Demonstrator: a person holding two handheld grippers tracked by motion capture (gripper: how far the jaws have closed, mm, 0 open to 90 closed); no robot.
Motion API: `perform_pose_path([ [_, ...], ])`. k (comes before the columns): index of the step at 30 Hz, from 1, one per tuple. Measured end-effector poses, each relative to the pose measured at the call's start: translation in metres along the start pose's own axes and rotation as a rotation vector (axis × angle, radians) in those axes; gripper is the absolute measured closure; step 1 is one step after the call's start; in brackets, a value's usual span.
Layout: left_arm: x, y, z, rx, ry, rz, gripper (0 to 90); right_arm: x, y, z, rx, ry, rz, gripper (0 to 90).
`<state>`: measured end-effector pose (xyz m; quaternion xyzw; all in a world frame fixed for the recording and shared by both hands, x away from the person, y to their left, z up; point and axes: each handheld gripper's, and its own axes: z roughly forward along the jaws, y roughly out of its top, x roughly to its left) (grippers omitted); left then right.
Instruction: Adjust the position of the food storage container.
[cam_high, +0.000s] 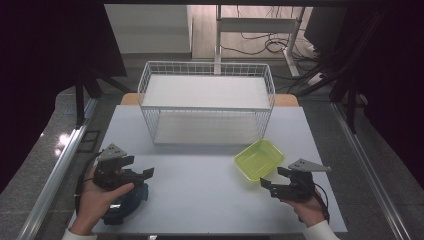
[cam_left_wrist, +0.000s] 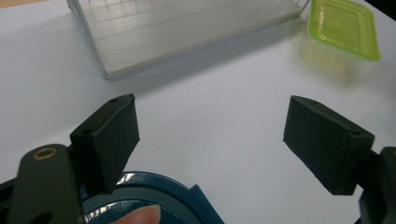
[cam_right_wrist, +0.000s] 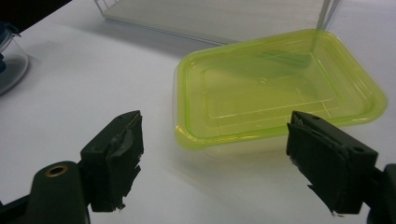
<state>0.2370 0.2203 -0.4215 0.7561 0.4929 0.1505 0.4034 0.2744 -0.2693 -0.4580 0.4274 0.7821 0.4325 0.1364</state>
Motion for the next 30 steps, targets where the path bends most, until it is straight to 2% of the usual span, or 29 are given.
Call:
perform_pose_path([
  [7, -0.0012, -0.0031, -0.0022, 0.001, 0.000, -0.006, 17.3, -0.0014, 0.0010, -0.0012, 0.000, 0.001, -0.001, 18.8],
  [15, -0.0021, -0.0048, -0.0037, 0.002, -0.005, -0.008, 16.6, 0.0057, 0.0041, -0.0027, 0.001, -0.004, -0.011, 19.0],
  [18, -0.0035, -0.0054, -0.0016, 0.009, -0.003, 0.005, 16.1, 0.0074, 0.0050, -0.0036, -0.004, -0.005, -0.018, 19.2],
  [30, -0.0003, -0.0047, -0.0011, -0.007, -0.002, -0.007, 17.2, 0.0033, 0.0030, -0.0024, 0.008, -0.009, -0.008, 19.3],
])
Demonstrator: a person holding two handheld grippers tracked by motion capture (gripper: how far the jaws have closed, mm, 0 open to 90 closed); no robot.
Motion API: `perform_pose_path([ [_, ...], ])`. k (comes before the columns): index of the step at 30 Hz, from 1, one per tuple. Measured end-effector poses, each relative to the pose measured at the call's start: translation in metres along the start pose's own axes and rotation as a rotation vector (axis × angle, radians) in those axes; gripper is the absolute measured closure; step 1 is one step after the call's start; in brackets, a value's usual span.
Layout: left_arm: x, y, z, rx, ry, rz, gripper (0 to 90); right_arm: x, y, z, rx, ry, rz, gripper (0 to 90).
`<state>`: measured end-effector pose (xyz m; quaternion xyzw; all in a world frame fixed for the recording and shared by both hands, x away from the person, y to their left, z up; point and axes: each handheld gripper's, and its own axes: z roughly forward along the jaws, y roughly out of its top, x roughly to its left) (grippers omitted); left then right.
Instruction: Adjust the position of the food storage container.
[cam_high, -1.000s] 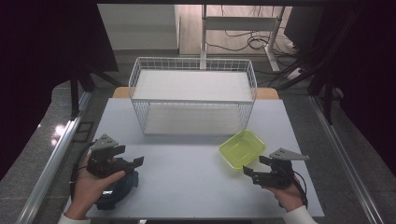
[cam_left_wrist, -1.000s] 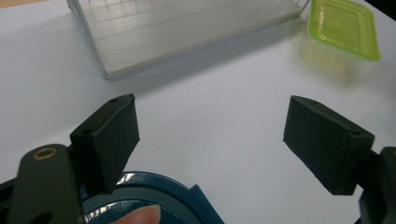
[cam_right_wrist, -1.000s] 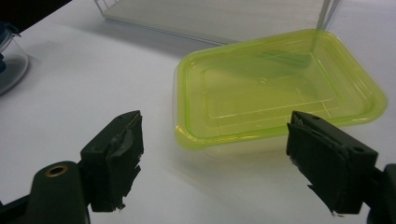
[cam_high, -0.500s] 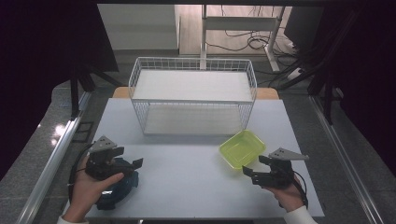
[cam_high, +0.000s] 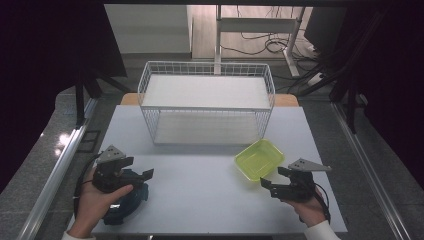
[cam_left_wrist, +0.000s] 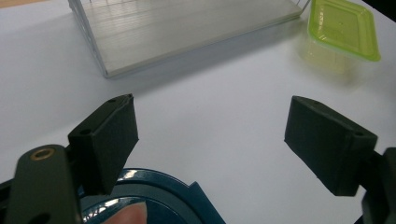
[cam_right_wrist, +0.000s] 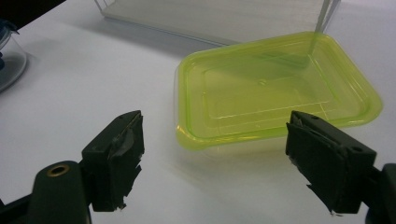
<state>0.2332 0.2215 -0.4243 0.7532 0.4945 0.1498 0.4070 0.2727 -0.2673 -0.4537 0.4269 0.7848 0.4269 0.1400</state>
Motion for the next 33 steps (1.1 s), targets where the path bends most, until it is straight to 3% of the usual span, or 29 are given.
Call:
perform_pose_path([
  [7, 0.001, 0.000, -0.005, -0.002, -0.020, 0.011, 20.4, 0.003, 0.000, 0.000, 0.002, -0.002, -0.011, 19.4],
  [15, 0.004, -0.001, -0.007, 0.031, -0.042, 0.025, 24.4, 0.002, 0.000, 0.001, 0.009, -0.009, -0.013, 19.4],
  [19, 0.010, -0.005, -0.012, 0.058, -0.024, 0.022, 24.3, 0.002, 0.000, 0.002, 0.012, -0.015, -0.010, 19.4],
  [24, 0.021, -0.013, -0.024, 0.054, -0.002, 0.002, 24.5, 0.002, 0.000, 0.002, 0.011, -0.018, -0.012, 19.4],
  [29, 0.026, -0.017, -0.030, 0.064, -0.017, 0.001, 29.5, 0.003, 0.001, 0.001, 0.007, -0.017, -0.011, 19.4],
  [33, 0.035, -0.025, -0.039, 0.065, 0.039, -0.021, 35.9, 0.005, 0.001, 0.001, 0.006, -0.014, -0.014, 19.4],
])
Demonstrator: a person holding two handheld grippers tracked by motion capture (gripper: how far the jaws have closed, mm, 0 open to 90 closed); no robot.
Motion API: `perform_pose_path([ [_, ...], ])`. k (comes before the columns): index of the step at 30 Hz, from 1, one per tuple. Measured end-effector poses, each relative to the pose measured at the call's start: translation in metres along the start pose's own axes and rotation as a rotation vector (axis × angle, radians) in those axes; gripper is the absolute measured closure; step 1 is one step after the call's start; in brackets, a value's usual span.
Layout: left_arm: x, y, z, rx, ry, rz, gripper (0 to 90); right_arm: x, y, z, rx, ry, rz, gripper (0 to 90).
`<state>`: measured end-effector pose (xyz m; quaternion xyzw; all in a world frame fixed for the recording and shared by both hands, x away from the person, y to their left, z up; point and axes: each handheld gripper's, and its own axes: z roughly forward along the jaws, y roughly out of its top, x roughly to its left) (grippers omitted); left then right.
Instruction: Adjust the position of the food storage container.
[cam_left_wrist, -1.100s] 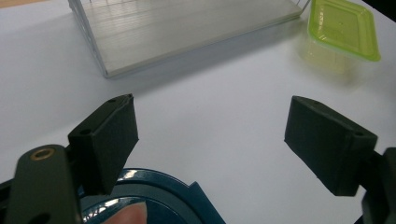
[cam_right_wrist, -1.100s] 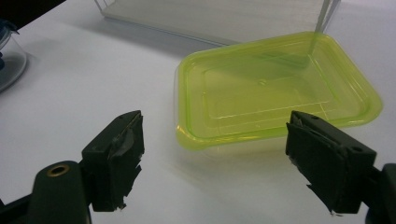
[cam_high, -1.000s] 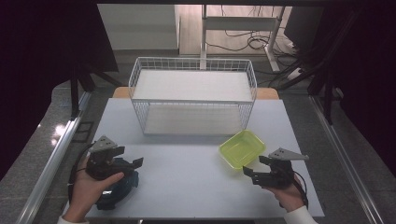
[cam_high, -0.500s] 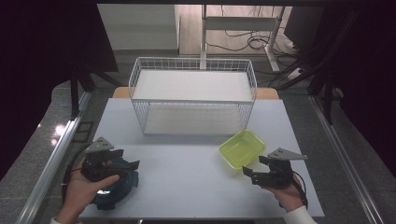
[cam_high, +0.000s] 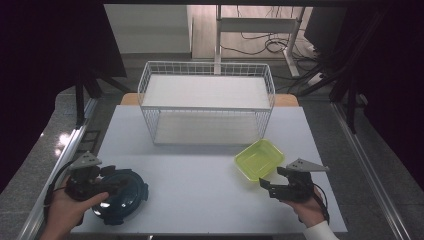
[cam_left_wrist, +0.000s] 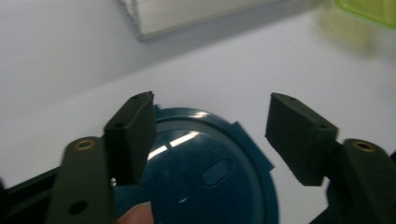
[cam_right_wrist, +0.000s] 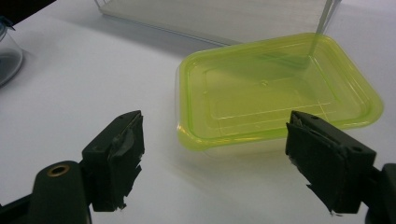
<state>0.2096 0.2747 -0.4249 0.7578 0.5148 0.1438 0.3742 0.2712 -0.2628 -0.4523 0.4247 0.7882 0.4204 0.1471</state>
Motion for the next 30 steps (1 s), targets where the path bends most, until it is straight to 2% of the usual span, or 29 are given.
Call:
perform_pose_path([
  [2, 0.003, -0.002, -0.003, -0.001, 0.002, -0.012, 41.8, 0.000, 0.000, 0.000, 0.000, -0.002, 0.001, 19.4],
  [3, 0.008, -0.005, -0.009, -0.006, 0.005, -0.030, 45.0, 0.000, 0.000, 0.000, 0.000, -0.002, 0.002, 19.4],
  [6, 0.012, -0.008, -0.014, -0.005, 0.008, -0.041, 57.8, -0.001, 0.000, -0.001, -0.001, -0.002, 0.003, 19.4],
  [7, 0.014, -0.010, -0.016, 0.001, 0.004, -0.046, 57.8, -0.001, 0.000, -0.001, -0.001, -0.001, 0.003, 19.4],
  [8, 0.016, -0.013, -0.019, 0.012, 0.008, -0.047, 61.6, -0.001, 0.000, -0.001, -0.001, -0.001, 0.003, 19.4],
  [9, 0.019, -0.017, -0.022, 0.033, 0.029, -0.045, 68.1, 0.000, 0.000, -0.002, -0.001, -0.001, 0.001, 19.3],
  [14, 0.028, -0.028, -0.030, 0.075, 0.068, -0.049, 80.9, 0.000, 0.001, -0.001, 0.002, -0.004, 0.002, 19.4],
  [21, 0.041, -0.049, -0.040, 0.130, 0.089, -0.083, 87.8, 0.002, 0.000, 0.001, 0.012, -0.006, -0.002, 19.3],
  [23, 0.047, -0.063, -0.040, 0.160, 0.111, -0.110, 88.7, 0.002, 0.000, 0.001, 0.012, -0.007, -0.006, 19.4],
  [26, 0.050, -0.070, -0.039, 0.174, 0.127, -0.124, 89.4, 0.002, 0.000, 0.001, 0.013, -0.007, -0.007, 19.3],
  [27, 0.054, -0.078, -0.035, 0.193, 0.144, -0.146, 89.5, 0.003, 0.000, 0.001, 0.016, -0.006, -0.006, 19.3],
  [30, 0.056, -0.086, -0.028, 0.219, 0.135, -0.165, 89.8, 0.003, 0.000, 0.002, 0.017, -0.007, -0.008, 19.4],
])
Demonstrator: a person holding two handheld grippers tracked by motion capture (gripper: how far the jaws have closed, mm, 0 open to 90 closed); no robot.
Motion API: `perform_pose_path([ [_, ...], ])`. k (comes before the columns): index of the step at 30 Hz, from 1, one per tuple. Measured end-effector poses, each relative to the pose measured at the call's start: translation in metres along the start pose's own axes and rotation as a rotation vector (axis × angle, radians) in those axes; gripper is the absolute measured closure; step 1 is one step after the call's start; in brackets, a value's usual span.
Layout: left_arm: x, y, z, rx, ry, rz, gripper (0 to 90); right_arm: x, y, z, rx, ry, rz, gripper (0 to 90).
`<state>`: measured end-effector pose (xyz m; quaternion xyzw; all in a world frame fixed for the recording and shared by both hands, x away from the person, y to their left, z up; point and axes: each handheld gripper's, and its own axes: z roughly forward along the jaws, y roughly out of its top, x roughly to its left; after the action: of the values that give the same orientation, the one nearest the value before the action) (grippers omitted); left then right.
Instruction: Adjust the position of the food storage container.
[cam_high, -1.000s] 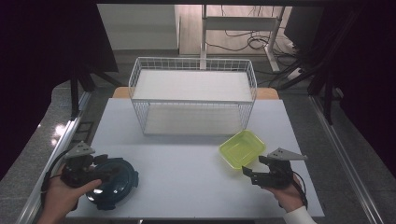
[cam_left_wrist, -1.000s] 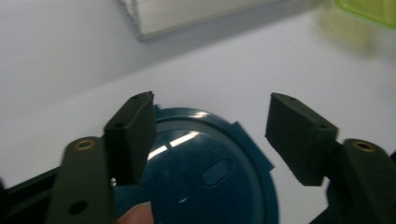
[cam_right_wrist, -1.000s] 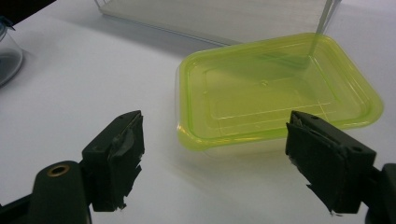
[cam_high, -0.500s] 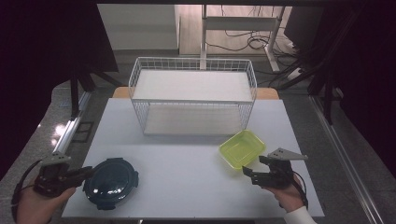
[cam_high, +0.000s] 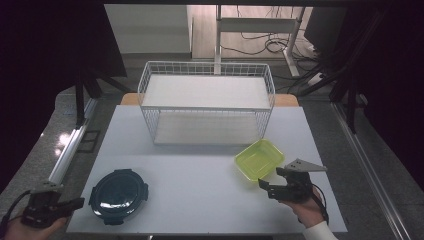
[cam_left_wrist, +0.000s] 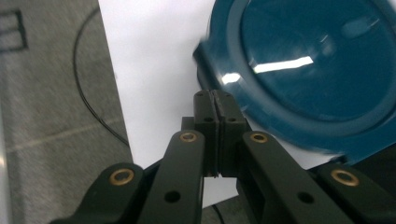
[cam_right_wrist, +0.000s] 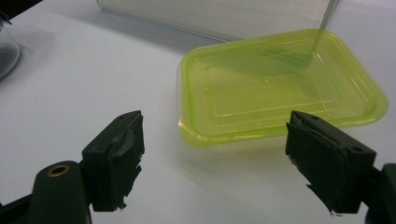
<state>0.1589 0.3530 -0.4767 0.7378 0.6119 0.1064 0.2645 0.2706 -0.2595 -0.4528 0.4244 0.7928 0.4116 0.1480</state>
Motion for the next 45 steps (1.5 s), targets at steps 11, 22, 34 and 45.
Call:
perform_pose_path([
  [11, -0.004, -0.006, 0.021, 0.054, -0.028, -0.001, 89.0, 0.000, -0.001, 0.002, 0.013, -0.006, -0.005, 19.3],
  [22, -0.005, -0.004, 0.023, 0.050, -0.019, -0.007, 89.6, 0.001, 0.000, 0.004, 0.018, -0.004, -0.013, 19.3],
  [34, -0.010, 0.002, 0.027, 0.047, -0.008, 0.005, 90.0, 0.001, 0.000, 0.005, 0.019, -0.006, -0.014, 19.3],
  [45, -0.024, 0.010, 0.035, 0.051, -0.047, 0.038, 90.0, 0.001, 0.000, 0.005, 0.018, -0.007, -0.015, 19.3],
])
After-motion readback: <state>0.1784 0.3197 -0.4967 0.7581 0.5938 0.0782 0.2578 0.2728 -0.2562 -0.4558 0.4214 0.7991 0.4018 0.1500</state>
